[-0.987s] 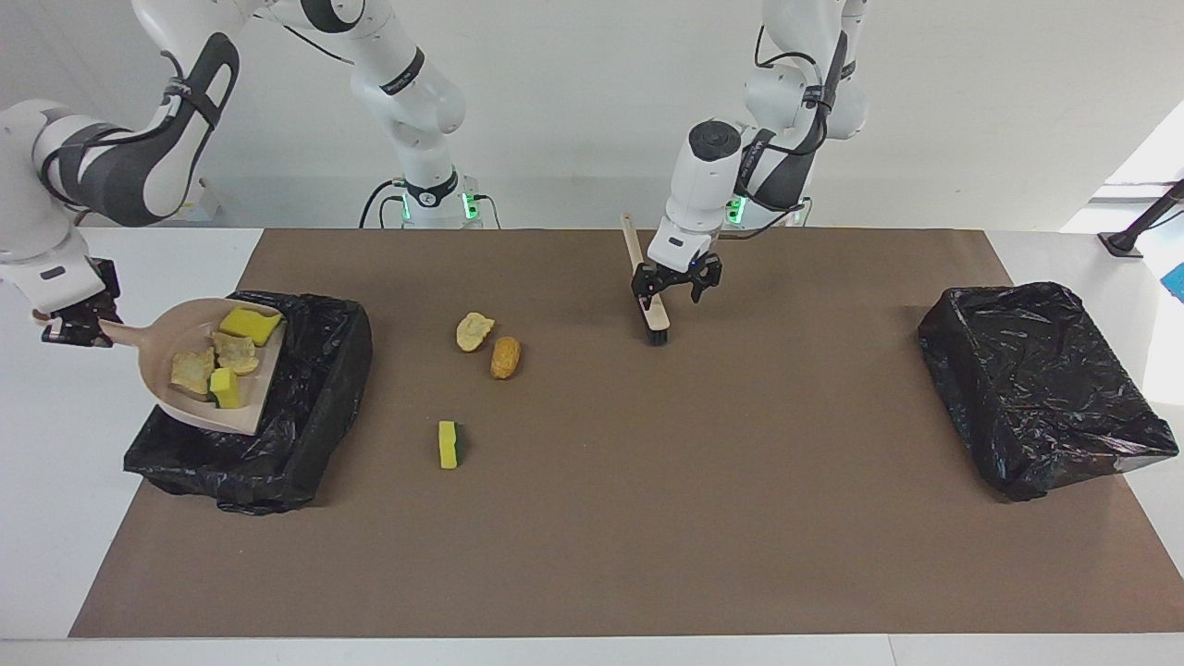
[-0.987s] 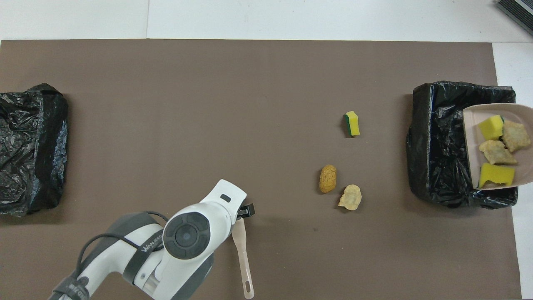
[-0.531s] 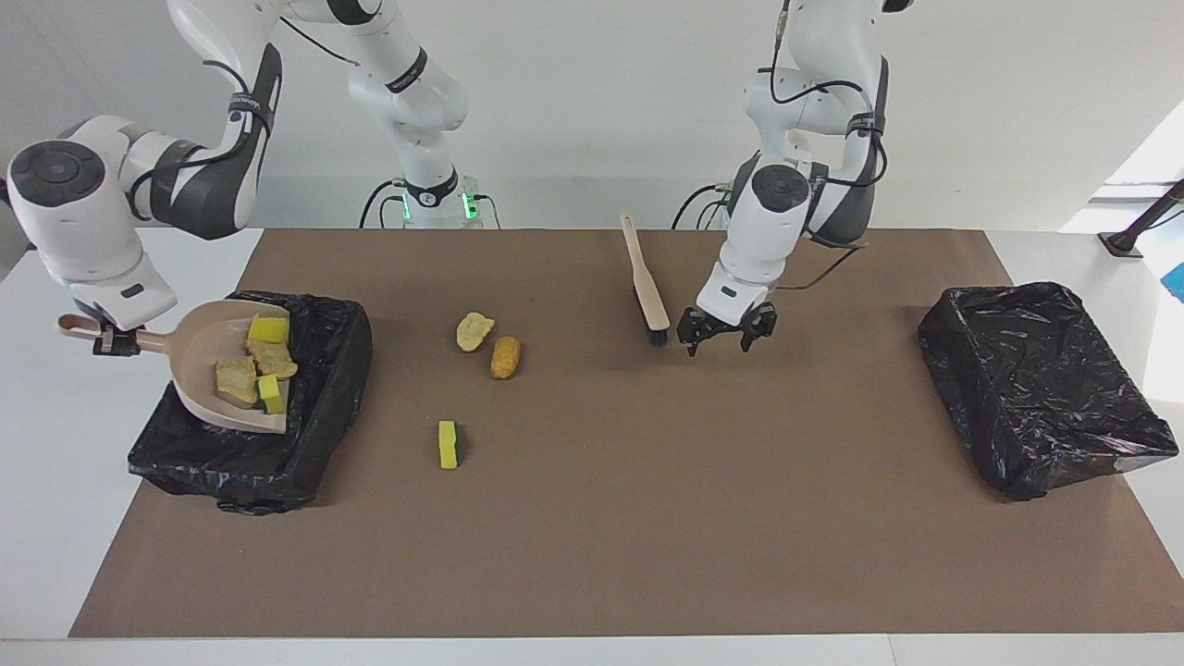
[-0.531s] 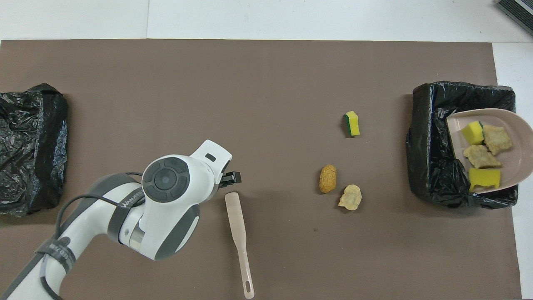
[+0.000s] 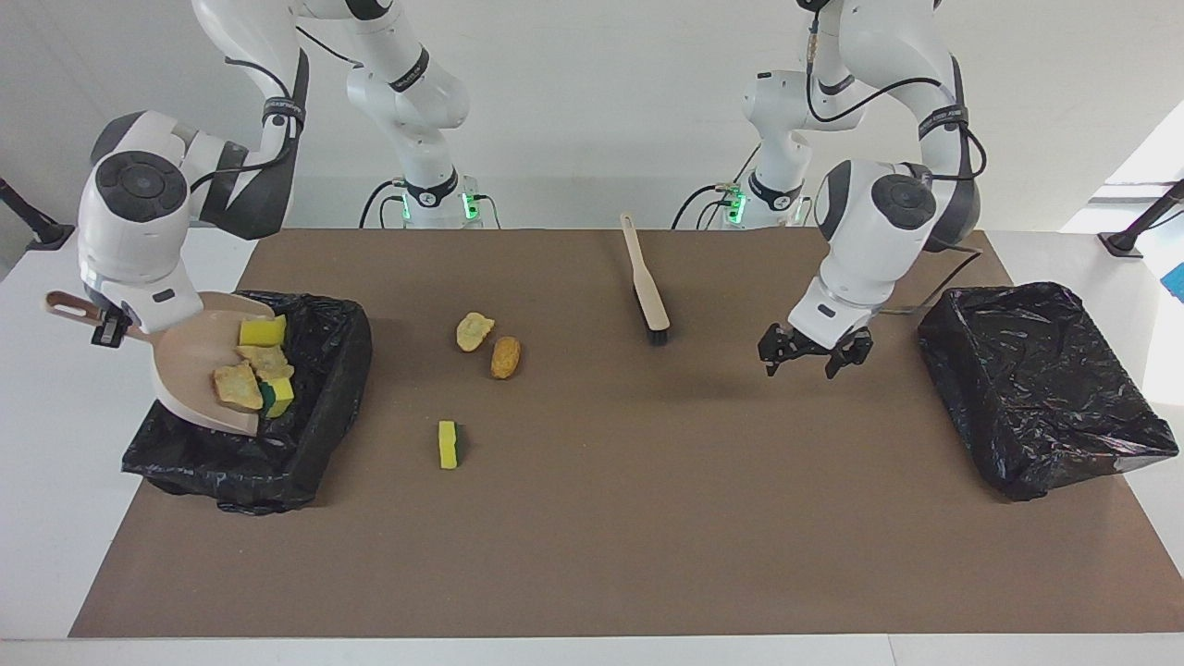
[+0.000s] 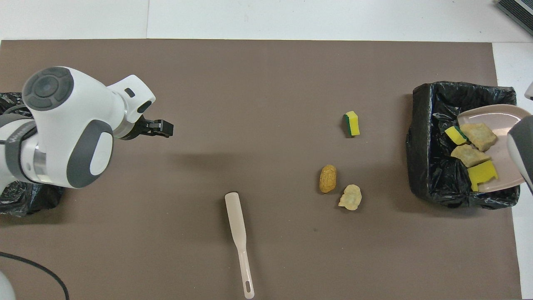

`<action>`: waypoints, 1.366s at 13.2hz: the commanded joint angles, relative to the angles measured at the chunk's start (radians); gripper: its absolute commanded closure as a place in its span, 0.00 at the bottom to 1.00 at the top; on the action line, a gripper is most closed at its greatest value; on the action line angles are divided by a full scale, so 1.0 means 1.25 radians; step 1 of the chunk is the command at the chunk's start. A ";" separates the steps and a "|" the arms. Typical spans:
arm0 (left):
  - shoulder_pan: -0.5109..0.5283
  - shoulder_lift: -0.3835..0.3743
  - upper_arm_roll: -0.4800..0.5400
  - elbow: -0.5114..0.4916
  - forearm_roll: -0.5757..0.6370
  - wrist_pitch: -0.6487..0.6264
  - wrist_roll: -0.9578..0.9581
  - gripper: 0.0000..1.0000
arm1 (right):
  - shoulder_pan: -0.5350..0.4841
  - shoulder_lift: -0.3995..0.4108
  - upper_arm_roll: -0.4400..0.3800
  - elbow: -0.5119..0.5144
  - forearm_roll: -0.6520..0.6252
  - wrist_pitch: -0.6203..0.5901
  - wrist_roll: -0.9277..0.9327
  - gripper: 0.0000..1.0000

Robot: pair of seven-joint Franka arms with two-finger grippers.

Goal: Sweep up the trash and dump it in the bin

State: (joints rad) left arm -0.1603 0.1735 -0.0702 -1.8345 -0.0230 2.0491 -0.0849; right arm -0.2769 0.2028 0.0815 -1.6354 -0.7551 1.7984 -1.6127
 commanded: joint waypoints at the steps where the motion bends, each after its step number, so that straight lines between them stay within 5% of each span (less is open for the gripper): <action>1: 0.059 -0.048 -0.009 0.006 0.005 -0.066 0.086 0.00 | 0.021 -0.063 0.000 -0.027 -0.046 -0.032 0.026 1.00; 5: 0.127 -0.117 -0.008 0.011 0.002 -0.147 0.162 0.00 | 0.035 -0.104 0.006 -0.005 -0.056 -0.068 0.024 1.00; 8: 0.137 -0.127 -0.006 0.101 0.000 -0.271 0.151 0.00 | 0.051 -0.105 0.012 0.033 -0.054 -0.105 0.064 1.00; 18: 0.136 -0.177 -0.004 0.142 0.005 -0.356 0.083 0.00 | 0.232 -0.106 0.043 0.036 0.236 -0.215 0.812 1.00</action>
State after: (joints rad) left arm -0.0019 -0.0379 -0.0688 -1.6598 -0.0234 1.6108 0.0289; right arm -0.0122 0.0720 0.1312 -1.5985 -0.5226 1.5424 -0.7529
